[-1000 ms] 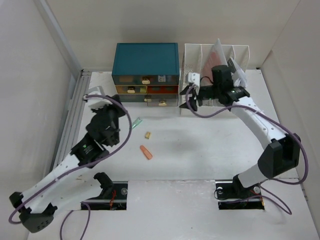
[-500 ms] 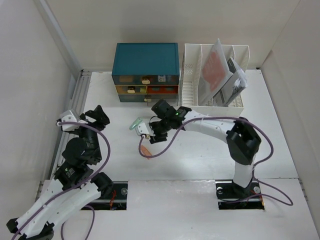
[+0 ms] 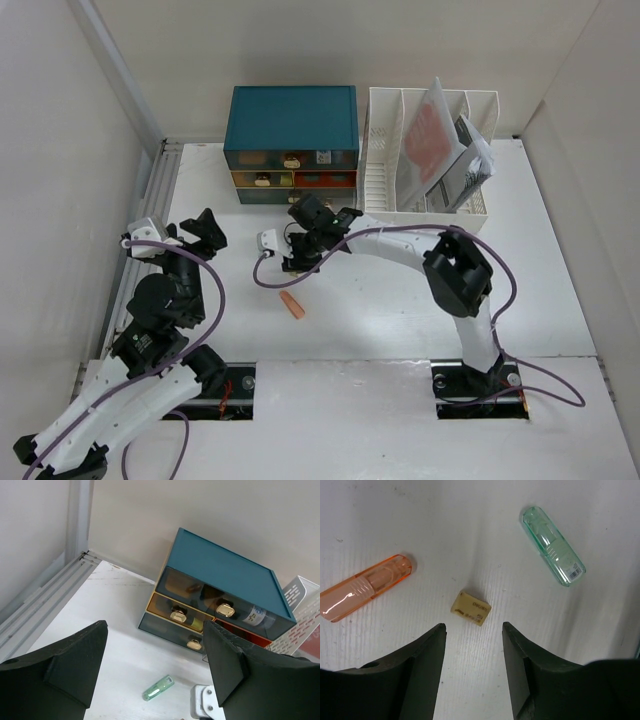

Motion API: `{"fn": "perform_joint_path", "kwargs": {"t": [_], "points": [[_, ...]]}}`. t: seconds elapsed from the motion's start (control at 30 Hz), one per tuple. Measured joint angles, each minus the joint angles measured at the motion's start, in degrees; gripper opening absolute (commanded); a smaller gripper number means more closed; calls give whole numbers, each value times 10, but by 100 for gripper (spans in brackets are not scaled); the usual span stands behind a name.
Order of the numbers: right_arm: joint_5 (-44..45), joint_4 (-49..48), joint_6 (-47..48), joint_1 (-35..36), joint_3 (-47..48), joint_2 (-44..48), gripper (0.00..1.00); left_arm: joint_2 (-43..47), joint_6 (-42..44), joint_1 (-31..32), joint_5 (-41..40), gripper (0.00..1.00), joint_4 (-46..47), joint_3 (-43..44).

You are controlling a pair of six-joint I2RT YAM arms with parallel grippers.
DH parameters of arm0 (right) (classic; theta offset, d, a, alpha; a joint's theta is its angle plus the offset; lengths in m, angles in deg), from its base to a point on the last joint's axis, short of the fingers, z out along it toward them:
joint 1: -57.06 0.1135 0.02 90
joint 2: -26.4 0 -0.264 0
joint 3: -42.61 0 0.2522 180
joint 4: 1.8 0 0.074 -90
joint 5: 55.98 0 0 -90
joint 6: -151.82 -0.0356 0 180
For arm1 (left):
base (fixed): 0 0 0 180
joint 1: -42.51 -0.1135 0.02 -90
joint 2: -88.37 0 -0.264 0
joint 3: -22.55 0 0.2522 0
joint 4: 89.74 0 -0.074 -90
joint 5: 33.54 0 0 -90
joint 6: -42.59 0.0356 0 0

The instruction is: Organize the desk

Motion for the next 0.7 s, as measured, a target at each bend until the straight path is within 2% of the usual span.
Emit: {"fn": "perform_joint_path", "kwargs": {"t": [0.57,0.7], "points": [[-15,13,-9,0,29,-64,57,4,2,0,6,76,0,0],[-16,13,-16,0,30,-64,61,7,2,0,6,76,0,0]]}}
